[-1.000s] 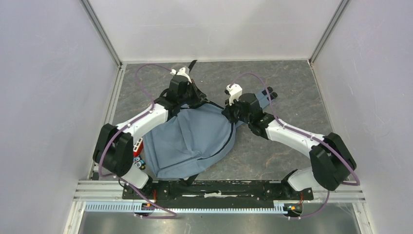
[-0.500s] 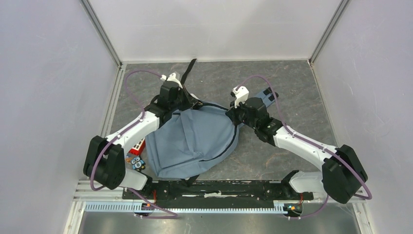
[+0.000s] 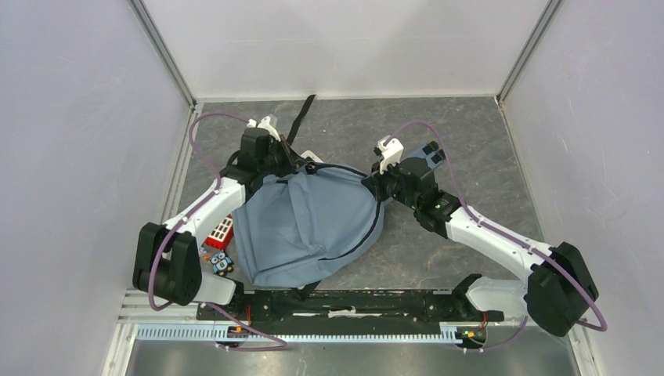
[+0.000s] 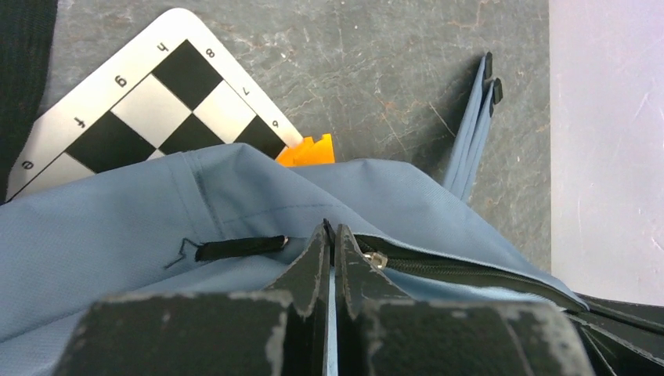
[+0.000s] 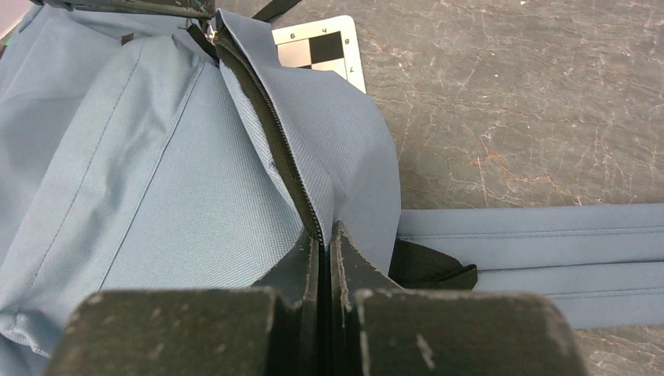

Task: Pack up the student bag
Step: Zip the student bag at the center of the board.

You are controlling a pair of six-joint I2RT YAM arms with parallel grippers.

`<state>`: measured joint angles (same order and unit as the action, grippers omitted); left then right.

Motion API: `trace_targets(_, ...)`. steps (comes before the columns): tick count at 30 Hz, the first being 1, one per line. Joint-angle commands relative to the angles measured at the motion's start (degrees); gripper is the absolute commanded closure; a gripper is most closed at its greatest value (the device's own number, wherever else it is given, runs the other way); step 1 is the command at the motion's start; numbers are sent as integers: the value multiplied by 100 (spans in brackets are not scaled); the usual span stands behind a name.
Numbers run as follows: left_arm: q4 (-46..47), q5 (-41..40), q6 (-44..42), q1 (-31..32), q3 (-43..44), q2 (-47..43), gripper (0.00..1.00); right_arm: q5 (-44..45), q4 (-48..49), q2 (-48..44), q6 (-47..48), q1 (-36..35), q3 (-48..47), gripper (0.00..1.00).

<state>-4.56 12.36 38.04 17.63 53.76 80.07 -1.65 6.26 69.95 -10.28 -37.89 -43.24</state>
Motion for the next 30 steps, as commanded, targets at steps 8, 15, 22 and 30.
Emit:
trace_targets(8,-416,-1549,-543,-788,251,27,98,183,-389,-718,44,195,-555,100)
trace_targets(15,-817,-1665,-842,-936,820,605,98,-512,-31,-750,-360,177,-605,100)
trace_targets(22,-1012,-1936,-1084,-944,763,-447,98,-727,531,-1043,-632,-378,-824,100)
trace_targets(30,-1556,-2636,-1360,-945,639,-2503,98,-709,884,-1019,-647,-865,-2087,100)
